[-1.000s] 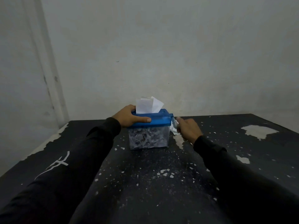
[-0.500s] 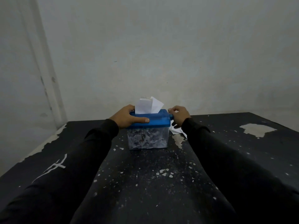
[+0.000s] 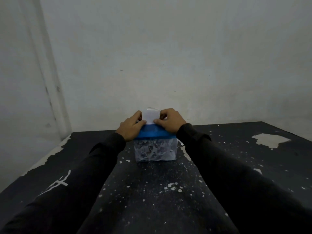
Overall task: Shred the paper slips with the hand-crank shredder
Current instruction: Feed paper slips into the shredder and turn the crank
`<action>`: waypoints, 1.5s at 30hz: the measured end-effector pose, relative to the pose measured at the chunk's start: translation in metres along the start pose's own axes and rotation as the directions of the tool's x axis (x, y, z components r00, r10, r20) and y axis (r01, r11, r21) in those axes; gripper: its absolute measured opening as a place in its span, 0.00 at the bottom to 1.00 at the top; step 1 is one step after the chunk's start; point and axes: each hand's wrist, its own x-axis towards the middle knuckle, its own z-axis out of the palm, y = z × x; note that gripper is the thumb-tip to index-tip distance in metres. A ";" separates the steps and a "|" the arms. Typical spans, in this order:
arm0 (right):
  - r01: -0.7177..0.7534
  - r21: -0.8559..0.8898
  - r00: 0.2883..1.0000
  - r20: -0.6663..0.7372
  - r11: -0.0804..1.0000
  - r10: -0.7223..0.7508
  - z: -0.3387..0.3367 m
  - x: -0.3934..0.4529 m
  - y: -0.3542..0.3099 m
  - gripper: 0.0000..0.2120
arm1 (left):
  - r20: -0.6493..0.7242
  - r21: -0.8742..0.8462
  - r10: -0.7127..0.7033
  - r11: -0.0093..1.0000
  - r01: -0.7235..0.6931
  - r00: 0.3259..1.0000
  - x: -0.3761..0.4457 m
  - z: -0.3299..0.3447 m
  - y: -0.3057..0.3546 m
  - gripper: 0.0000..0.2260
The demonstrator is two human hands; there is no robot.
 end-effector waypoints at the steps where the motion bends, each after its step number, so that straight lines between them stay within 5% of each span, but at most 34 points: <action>1: 0.002 0.003 1.000 -0.015 1.000 -0.002 0.002 0.001 0.001 0.08 | -0.010 0.022 0.010 1.000 -0.010 1.000 0.000 -0.001 0.002 0.14; 13: -0.005 0.244 0.986 -0.163 0.970 0.046 0.000 0.005 0.004 0.14 | 0.031 -0.029 -0.039 0.999 0.040 0.999 0.010 -0.005 0.014 0.10; 20: -0.074 0.346 0.944 -0.279 0.935 0.178 -0.002 0.002 0.011 0.08 | -0.025 -0.018 -0.045 0.999 0.044 0.999 0.023 0.004 0.025 0.07; 27: -0.090 0.345 0.943 -0.272 0.934 0.191 0.000 0.000 0.012 0.05 | -0.055 -0.148 -0.064 0.987 0.055 0.996 0.018 0.011 0.025 0.08; 45: -0.101 0.331 0.957 -0.227 0.938 0.183 0.003 -0.002 0.013 0.15 | -0.183 -0.309 -0.178 0.944 0.115 0.967 0.012 0.014 0.020 0.06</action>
